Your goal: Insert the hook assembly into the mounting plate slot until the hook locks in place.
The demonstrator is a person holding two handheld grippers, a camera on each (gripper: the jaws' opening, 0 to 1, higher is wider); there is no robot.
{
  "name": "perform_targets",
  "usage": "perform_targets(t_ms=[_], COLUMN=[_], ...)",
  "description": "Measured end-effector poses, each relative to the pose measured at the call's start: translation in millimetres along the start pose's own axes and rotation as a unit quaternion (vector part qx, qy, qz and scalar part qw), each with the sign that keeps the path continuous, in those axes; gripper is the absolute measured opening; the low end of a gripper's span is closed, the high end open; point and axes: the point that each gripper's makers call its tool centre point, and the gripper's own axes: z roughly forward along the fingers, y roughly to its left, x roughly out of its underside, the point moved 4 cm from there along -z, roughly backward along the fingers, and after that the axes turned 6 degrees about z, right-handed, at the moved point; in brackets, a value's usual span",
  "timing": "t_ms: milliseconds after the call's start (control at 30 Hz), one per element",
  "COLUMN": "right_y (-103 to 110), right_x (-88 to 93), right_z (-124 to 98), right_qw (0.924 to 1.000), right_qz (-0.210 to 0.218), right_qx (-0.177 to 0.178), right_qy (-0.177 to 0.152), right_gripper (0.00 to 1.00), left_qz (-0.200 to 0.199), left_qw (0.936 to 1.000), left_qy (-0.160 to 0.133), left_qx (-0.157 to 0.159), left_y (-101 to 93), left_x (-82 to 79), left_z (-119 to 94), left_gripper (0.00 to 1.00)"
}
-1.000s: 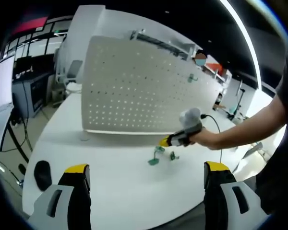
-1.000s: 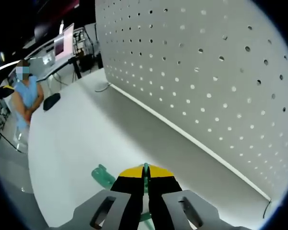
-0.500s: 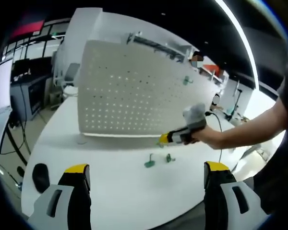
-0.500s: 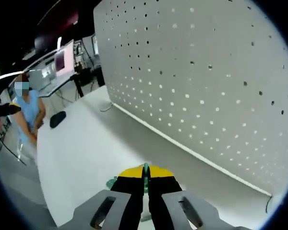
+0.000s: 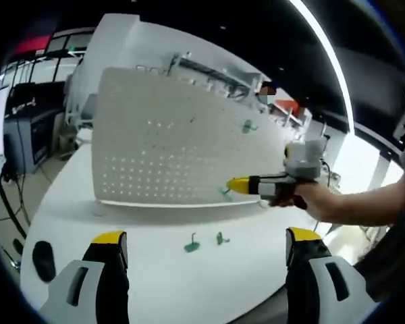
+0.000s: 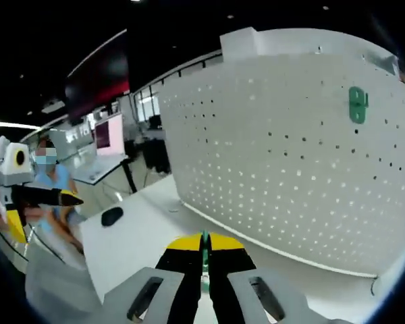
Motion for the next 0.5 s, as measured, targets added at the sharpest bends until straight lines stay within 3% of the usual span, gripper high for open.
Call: perform_targets(t_ms=[500], right_y=[59.7], right_x=[-9.0], right_z=[-55.3], right_qw=[0.9972], right_qz=[0.019], right_qx=[-0.033], right_qy=[-0.064], right_gripper=[0.0], left_qz=[0.018], left_qw=[0.9996], left_qy=[0.002], left_qx=[0.021], left_y=[-24.5], left_x=[2.1], left_z=[-2.3], left_gripper=[0.97])
